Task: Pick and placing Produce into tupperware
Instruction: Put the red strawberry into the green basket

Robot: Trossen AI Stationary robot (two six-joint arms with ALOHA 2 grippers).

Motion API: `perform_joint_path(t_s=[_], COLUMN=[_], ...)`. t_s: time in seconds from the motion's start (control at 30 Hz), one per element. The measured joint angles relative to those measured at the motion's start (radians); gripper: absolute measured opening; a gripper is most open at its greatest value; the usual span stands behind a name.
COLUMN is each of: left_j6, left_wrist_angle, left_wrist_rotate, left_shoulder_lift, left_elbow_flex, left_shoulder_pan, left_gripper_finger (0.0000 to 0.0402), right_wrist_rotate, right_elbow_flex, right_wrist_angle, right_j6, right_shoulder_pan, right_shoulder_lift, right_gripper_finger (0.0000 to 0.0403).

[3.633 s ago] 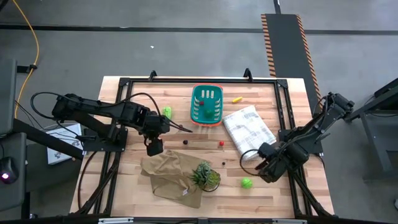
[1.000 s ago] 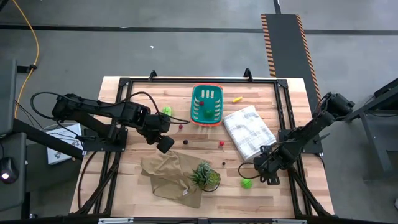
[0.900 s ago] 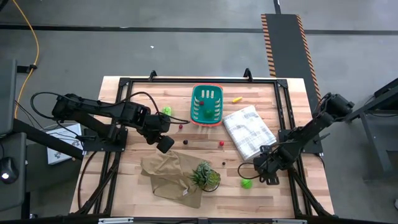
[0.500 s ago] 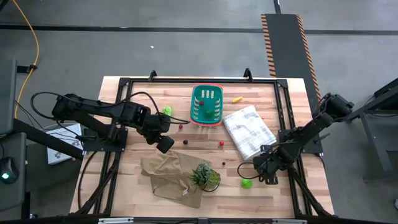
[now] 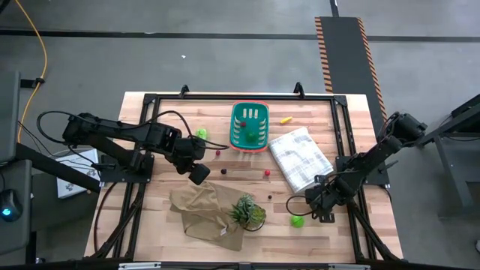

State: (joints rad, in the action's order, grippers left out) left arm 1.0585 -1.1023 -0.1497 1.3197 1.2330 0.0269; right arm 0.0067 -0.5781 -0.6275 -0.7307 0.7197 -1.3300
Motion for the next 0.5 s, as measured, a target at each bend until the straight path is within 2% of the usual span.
perform_joint_path(t_s=[0.37,0.5], left_j6=[-0.030,-0.032], left_wrist_angle=[0.000,0.000], left_wrist_rotate=[0.000,0.001], left_shoulder_lift=[0.000,0.000], left_elbow_flex=[0.000,0.000], left_shoulder_pan=[0.000,0.000], left_gripper_finger=[0.0248,0.0248], right_wrist_rotate=[-0.004,0.052], right_elbow_flex=[-0.146,-0.232], right_wrist_angle=[-0.068,-0.161], right_j6=[0.008,0.031], right_shoulder_pan=[0.000,0.000], right_shoulder_lift=[0.002,0.002], right_gripper_finger=[0.0144,0.0144])
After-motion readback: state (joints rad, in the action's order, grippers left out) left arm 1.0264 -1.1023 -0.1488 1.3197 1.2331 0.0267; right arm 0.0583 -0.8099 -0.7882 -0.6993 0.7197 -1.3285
